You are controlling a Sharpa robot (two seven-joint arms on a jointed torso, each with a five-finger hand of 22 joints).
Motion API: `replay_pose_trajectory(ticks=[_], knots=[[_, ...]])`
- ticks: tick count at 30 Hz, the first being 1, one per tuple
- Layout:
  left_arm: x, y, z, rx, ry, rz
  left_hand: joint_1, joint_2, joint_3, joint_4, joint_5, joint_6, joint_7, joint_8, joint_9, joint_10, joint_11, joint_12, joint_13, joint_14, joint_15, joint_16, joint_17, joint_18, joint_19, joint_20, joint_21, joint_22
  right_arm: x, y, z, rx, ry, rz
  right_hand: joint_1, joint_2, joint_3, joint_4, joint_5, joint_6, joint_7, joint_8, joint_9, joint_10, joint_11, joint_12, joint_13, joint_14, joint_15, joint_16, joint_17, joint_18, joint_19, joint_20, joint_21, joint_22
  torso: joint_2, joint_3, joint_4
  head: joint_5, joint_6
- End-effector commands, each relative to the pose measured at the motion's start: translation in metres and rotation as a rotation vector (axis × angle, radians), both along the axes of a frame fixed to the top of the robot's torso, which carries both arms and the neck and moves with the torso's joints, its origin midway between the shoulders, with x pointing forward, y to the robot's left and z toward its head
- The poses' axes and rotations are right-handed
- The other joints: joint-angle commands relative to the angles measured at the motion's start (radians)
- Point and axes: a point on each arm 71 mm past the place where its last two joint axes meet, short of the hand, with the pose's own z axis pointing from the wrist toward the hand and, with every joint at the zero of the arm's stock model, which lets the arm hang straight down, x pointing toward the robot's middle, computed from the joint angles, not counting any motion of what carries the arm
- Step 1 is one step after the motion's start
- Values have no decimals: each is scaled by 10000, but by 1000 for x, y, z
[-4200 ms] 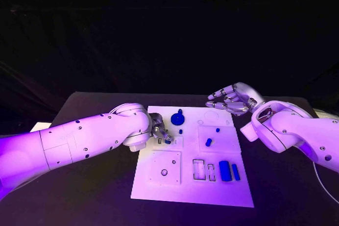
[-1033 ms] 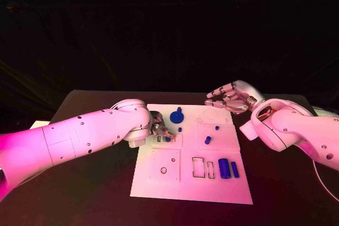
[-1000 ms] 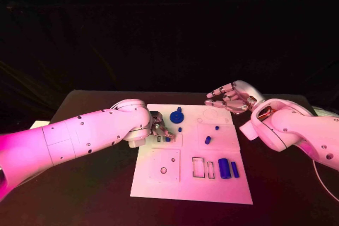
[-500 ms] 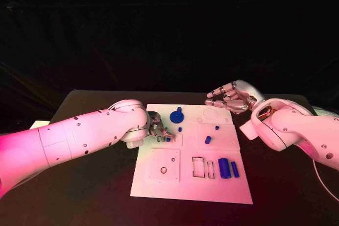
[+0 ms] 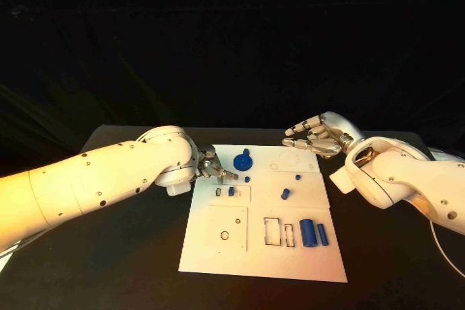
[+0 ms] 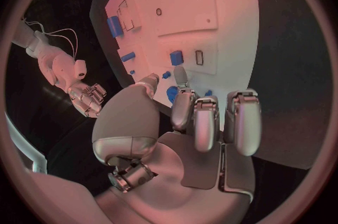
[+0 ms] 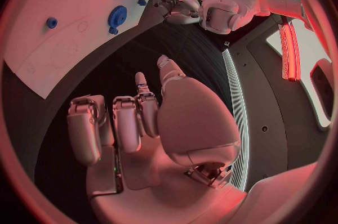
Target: Assemble the parts on the task board
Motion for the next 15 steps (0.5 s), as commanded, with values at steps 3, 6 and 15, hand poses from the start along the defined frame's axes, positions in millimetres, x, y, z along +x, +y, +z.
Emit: replay_pose_trajectory(ticks=[3,6,15], knots=[[10,11,18,26,501,295,370,109,-441,9,2,-499,241,-466,-283,-508,209,-610,-666,1054,110,31,2629,44,522,101,-303,1573,1,1,-1,-22,32,121,-24,53,-45,1,58,76,13,10,9,145,-91,-57,1492,796,-80,-47,1502,155,413,-61,-54,1831,10,5,1,7,44],[22,17,27,108,538,364,662,260,-692,25,10,-769,451,-952,-654,-709,362,-856,-952,1054,268,31,2629,61,486,230,-367,1503,1,1,-2,-25,46,117,-24,53,-45,1,58,76,13,10,9,145,-91,-57,1492,796,-80,-47,1502,155,413,-61,-54,1831,10,2,10,9,57],[55,23,29,800,196,461,1496,451,-1206,2,31,-1057,808,-1958,-1607,-1059,704,-1274,-1482,1054,547,31,2629,90,432,524,-464,1410,2,2,-2,-29,60,123,-24,53,-45,1,58,76,13,10,9,145,-91,-57,1492,796,-80,-47,1502,155,413,-61,-54,1831,31,-9,-12,56,76]])
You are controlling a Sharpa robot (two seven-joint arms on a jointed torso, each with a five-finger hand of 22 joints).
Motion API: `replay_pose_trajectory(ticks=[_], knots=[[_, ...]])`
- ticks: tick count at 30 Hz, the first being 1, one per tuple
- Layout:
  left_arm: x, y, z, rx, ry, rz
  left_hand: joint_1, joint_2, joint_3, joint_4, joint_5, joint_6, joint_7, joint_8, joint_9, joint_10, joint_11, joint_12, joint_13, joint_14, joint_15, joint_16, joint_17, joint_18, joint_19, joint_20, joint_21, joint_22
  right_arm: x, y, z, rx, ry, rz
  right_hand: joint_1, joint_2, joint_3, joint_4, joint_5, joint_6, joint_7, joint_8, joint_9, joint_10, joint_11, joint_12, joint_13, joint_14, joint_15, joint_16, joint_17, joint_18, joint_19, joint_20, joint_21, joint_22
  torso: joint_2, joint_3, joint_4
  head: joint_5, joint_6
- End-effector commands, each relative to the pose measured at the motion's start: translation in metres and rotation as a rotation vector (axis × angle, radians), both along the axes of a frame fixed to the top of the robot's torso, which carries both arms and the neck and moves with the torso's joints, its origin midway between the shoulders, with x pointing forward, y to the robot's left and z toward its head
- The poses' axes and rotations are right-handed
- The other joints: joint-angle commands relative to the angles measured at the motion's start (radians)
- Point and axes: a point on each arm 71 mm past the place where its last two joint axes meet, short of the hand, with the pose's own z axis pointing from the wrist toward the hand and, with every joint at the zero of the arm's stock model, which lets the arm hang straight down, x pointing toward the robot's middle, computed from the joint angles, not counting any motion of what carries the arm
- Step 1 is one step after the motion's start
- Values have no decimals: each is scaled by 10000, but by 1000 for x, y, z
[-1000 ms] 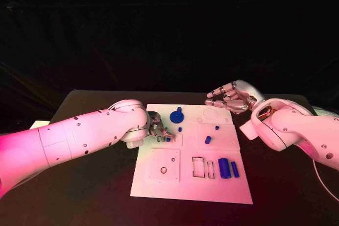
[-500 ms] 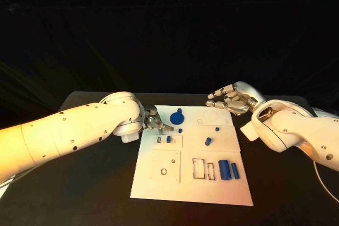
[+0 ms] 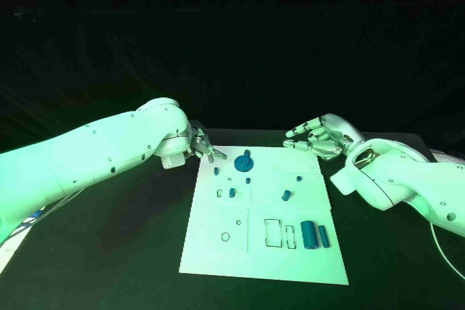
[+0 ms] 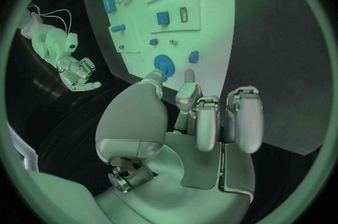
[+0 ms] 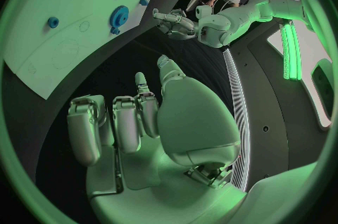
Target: Assemble the parts on the task board
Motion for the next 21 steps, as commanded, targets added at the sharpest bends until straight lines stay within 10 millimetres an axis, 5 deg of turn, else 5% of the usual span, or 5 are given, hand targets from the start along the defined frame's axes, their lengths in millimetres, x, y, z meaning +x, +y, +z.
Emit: replay_pose_trajectory(ticks=[1,8,21], knots=[[7,0,-3,569,201,-494,146,27,-88,-6,32,101,49,-64,-114,-15,54,-20,-3,1051,83,31,2630,82,461,79,5,1433,0,2,-1,-23,18,163,-24,53,-46,1,58,76,13,10,10,144,-90,-57,1492,796,-80,-47,1504,155,413,-61,-54,1832,13,-7,-15,20,14],[16,-1,-12,1079,464,-680,360,199,-371,2,33,697,-120,208,-141,140,-76,168,155,1051,-4,31,2630,58,521,36,83,1549,0,3,-1,-18,23,199,-33,61,-62,4,64,76,12,7,12,148,-91,-48,1496,792,-82,-58,1488,159,403,-63,-62,1819,19,-2,-15,14,-15],[20,-7,-21,1268,667,-783,409,340,-509,13,28,845,-206,380,-43,245,-152,290,273,1051,-70,31,2630,40,559,-25,133,1623,0,5,-1,-10,27,249,-33,61,-62,4,64,76,12,7,12,148,-91,-48,1496,792,-82,-58,1488,159,403,-63,-62,1819,-1,5,-7,16,-63]])
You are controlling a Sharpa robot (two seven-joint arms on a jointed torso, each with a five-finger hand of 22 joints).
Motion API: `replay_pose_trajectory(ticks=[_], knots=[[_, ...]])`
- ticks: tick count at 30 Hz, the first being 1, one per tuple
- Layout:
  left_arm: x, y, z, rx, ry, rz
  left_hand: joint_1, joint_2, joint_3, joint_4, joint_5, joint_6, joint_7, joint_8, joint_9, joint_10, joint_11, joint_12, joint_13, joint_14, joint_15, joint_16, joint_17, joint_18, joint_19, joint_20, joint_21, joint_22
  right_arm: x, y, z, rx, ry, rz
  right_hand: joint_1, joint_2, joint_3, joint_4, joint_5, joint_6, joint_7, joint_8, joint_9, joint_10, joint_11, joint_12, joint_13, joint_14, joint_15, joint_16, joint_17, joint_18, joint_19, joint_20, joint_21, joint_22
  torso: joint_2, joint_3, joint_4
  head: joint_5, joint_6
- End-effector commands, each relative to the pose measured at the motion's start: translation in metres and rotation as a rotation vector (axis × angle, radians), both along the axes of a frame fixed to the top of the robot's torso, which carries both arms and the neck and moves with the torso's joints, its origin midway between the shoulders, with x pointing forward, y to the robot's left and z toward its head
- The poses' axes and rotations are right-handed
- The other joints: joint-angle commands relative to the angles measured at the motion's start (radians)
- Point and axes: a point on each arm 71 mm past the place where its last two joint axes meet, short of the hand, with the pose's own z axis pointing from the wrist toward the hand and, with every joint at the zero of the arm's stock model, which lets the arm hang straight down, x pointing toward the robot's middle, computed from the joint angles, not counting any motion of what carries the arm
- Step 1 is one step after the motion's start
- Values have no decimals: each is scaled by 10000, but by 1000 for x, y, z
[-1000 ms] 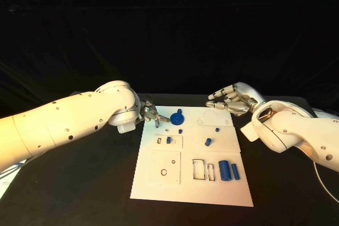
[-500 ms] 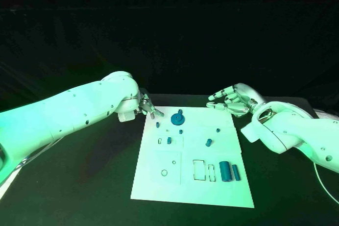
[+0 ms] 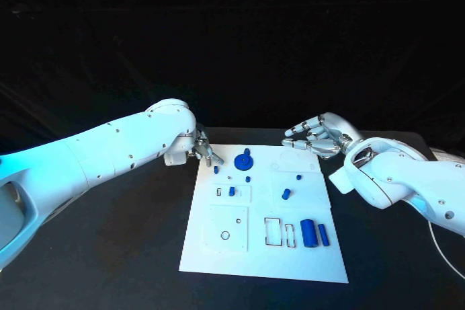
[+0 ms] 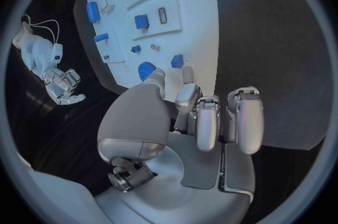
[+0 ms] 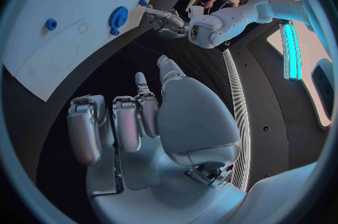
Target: Assemble the parts on the task board
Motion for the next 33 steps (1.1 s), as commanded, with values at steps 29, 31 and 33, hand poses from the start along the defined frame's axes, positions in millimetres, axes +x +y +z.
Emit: replay_pose_trajectory(ticks=[29,31,33], knots=[[3,-9,-12,83,333,-326,441,245,-177,-75,32,97,-47,213,174,181,-58,153,120,1051,-138,31,2632,11,581,-130,115,1734,-1,4,0,-19,8,250,-33,61,-63,4,64,76,12,7,15,148,-92,-48,1496,792,-81,-58,1490,159,403,-63,-62,1812,-23,9,5,-9,-53],[3,-9,-12,77,346,-333,483,265,-184,-80,33,105,-53,232,192,191,-63,162,129,1051,-142,31,2632,8,587,-135,123,1747,-1,4,0,-19,7,251,-33,61,-63,4,64,76,12,7,15,148,-92,-48,1496,792,-81,-58,1490,159,403,-63,-62,1812,-24,14,4,-5,-56],[3,-9,-12,71,360,-336,518,282,-188,-85,34,109,-58,245,205,198,-67,168,134,1051,-146,31,2632,7,589,-138,126,1751,-1,5,0,-18,6,253,-33,61,-63,4,64,76,12,7,15,148,-92,-48,1496,792,-81,-58,1490,159,403,-63,-62,1812,-22,14,4,-6,-58]])
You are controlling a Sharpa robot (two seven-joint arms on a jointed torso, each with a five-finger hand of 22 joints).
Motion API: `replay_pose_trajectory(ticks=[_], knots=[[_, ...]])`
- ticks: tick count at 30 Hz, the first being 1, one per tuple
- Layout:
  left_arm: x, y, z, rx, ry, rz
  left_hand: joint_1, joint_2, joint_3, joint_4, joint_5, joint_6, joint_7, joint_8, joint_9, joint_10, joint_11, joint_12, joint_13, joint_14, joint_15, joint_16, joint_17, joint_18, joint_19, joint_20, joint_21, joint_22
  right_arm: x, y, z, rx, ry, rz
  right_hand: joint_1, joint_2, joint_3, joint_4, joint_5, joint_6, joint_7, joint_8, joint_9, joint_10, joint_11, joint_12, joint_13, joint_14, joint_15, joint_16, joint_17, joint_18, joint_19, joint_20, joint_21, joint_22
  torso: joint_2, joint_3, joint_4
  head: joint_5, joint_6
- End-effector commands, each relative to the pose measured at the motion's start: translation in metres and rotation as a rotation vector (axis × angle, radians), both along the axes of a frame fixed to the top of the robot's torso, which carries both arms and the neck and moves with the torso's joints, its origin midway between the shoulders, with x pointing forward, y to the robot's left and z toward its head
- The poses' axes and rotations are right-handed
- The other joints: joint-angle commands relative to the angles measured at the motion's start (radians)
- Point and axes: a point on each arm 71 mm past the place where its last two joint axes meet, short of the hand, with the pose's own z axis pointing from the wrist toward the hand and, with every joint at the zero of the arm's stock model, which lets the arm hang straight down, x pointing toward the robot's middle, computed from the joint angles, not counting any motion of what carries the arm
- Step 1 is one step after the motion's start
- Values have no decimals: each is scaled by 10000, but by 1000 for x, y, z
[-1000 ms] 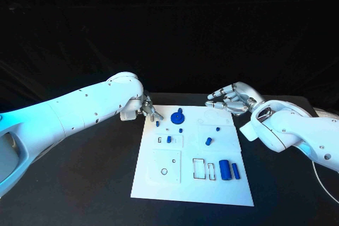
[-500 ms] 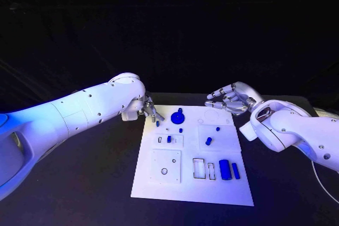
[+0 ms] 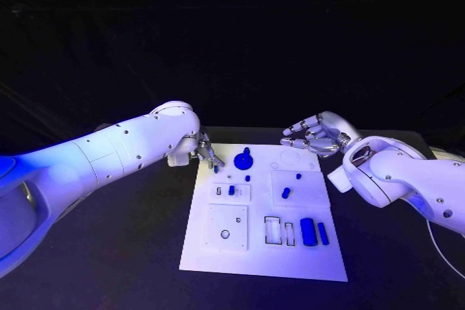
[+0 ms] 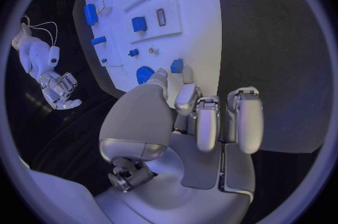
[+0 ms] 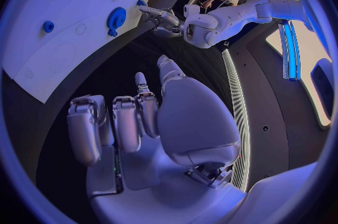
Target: Assemble the parts on the task board
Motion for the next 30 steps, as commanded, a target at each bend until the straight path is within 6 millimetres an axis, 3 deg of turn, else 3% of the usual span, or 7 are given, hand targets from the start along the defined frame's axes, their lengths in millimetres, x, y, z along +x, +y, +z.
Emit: replay_pose_trajectory(ticks=[1,12,18,30], knots=[[-1,-3,-1,-7,117,-203,102,12,-49,-8,34,75,-24,69,23,78,-21,52,11,1051,-75,31,2634,7,591,-66,50,1758,-1,2,0,-31,-10,178,-33,61,-63,4,64,76,12,7,9,148,-91,-48,1496,792,-82,-58,1492,159,403,-63,-62,1815,-2,7,-1,2,-5],[0,-4,-2,-50,128,-99,435,224,-24,-81,44,98,-72,196,152,102,-62,61,18,1051,-109,31,2634,7,591,-98,47,1763,-1,2,0,-30,-10,185,-33,61,-63,4,64,76,12,7,9,148,-91,-48,1496,792,-82,-58,1492,159,403,-63,-62,1815,0,4,6,6,-20],[-1,-4,-2,-78,191,-121,1110,456,260,-408,74,41,-147,279,267,120,-129,63,26,1051,-159,31,2634,7,592,-143,48,1773,-1,2,0,-30,-8,190,-25,85,-72,-2,82,80,9,5,13,153,-94,-40,1500,792,-84,-61,1491,156,412,-65,-58,1825,-3,2,1,11,-40],[-1,-4,-3,22,356,-169,1126,358,231,-386,-189,77,-147,342,341,165,-133,87,54,1051,-169,31,2634,-6,615,-162,81,1823,-1,3,0,-31,2,211,-25,85,-72,-2,82,80,9,5,13,153,-94,-40,1500,792,-84,-61,1491,156,412,-65,-58,1825,0,0,-1,12,-59]])
